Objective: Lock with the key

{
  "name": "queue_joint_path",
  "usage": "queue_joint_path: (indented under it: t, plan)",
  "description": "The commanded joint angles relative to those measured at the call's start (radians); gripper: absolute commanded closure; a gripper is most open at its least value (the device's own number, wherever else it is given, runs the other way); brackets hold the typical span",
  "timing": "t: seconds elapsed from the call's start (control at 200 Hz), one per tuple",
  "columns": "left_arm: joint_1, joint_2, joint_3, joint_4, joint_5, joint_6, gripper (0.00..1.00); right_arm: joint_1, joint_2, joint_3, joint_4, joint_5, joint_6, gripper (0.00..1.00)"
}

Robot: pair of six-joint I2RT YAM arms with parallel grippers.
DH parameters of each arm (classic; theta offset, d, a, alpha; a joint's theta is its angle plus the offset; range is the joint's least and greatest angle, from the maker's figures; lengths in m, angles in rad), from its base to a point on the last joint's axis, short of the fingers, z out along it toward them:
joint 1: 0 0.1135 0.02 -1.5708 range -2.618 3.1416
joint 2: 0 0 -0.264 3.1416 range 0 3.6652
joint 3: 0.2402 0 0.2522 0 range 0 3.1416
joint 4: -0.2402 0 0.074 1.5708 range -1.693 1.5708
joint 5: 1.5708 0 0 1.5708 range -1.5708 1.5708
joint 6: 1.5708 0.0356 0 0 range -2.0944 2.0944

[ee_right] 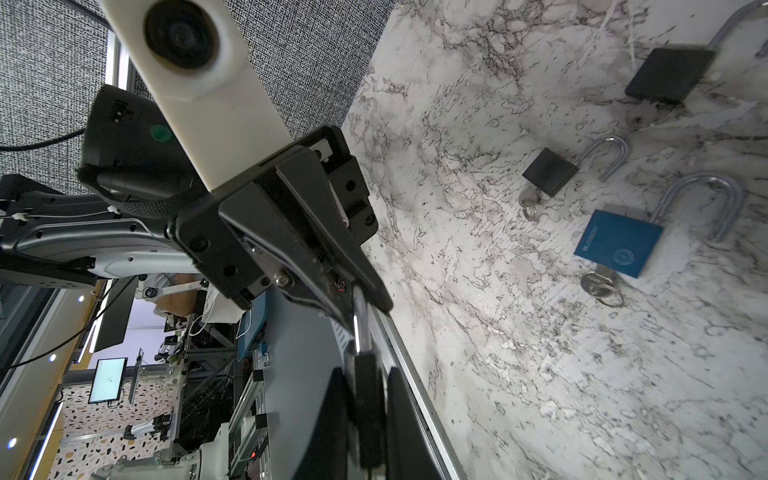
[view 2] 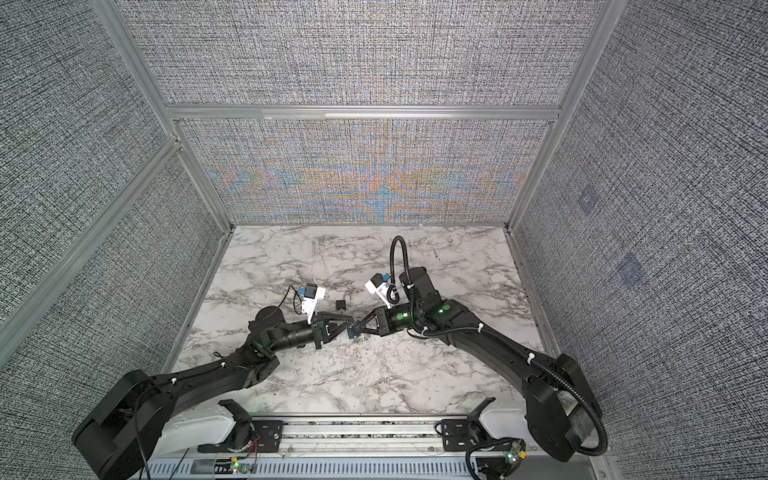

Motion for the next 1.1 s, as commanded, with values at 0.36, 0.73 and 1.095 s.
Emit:
queue_joint_path:
  t: [0.36,0.73,1.095]
  plan:
    - [0.004,-0.118,0.097,-0.315,0.059,0.132,1.00,0.022,-0.055,-0.071,0.259,0.071,0.020,1.00]
    - [0.010,-0.223,0.043,-0.333,-0.148,0.099,1.00,0.006,-0.103,-0.126,0.316,0.099,0.058,0.48]
    - [0.011,-0.245,0.121,-0.414,-0.238,-0.019,1.00,-0.005,-0.139,-0.229,0.460,0.073,0.125,0.46]
